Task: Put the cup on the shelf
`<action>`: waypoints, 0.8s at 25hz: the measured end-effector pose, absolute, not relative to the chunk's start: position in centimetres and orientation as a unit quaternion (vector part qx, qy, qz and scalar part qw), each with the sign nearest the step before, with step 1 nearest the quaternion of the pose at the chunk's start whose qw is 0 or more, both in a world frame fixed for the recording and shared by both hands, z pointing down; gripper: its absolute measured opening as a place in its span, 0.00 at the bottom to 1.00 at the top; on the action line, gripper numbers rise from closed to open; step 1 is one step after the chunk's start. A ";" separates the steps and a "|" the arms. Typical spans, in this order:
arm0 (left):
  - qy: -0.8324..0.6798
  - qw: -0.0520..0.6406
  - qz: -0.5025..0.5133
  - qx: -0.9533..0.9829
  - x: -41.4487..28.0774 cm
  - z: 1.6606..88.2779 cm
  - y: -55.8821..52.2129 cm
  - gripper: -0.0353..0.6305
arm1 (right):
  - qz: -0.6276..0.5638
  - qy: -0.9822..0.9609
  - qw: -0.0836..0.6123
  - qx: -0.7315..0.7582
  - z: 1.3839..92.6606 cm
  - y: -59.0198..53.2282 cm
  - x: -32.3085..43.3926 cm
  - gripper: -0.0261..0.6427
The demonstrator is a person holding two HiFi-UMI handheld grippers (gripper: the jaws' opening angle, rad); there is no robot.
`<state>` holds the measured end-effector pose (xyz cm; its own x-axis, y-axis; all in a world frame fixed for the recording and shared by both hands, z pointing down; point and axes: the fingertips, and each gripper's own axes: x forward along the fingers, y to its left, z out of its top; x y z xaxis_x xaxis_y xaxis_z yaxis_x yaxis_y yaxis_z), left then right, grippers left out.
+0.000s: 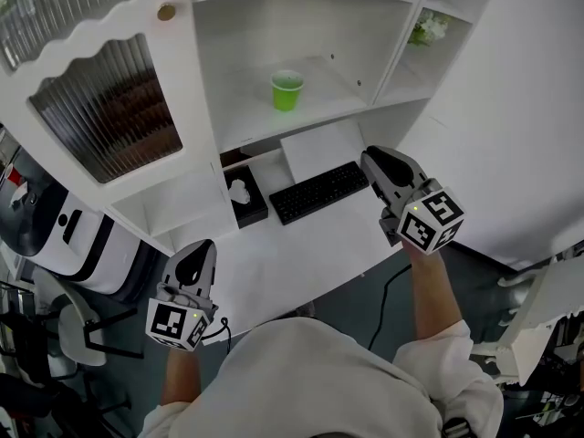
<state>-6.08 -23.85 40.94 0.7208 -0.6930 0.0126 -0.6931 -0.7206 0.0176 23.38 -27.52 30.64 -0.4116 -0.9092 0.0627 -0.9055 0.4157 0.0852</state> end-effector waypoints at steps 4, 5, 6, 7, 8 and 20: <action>-0.368 0.010 0.004 0.930 -5.9 40.9 -23.9 0.06 | -0.015 -0.834 0.042 0.550 31.1 -26.4 24.0 0.09; -0.367 0.010 0.004 0.930 -5.8 40.9 -23.9 0.06 | -0.014 -0.833 0.039 0.552 31.3 -26.1 24.2 0.08; -0.365 0.009 0.004 0.931 -5.8 41.0 -23.9 0.06 | -0.013 -0.831 0.037 0.555 31.4 -25.9 24.3 0.06; -0.364 0.008 0.004 0.931 -5.7 41.0 -23.9 0.06 | -0.012 -0.830 0.035 0.556 31.6 -25.7 24.4 0.05; -0.362 0.007 0.005 0.932 -5.7 41.0 -23.9 0.06 | -0.010 -0.829 0.034 0.558 31.8 -25.4 24.5 0.05; -0.351 0.008 0.008 0.936 -4.8 40.8 -24.3 0.06 | -0.001 -0.822 0.027 0.569 33.4 -23.9 25.1 0.04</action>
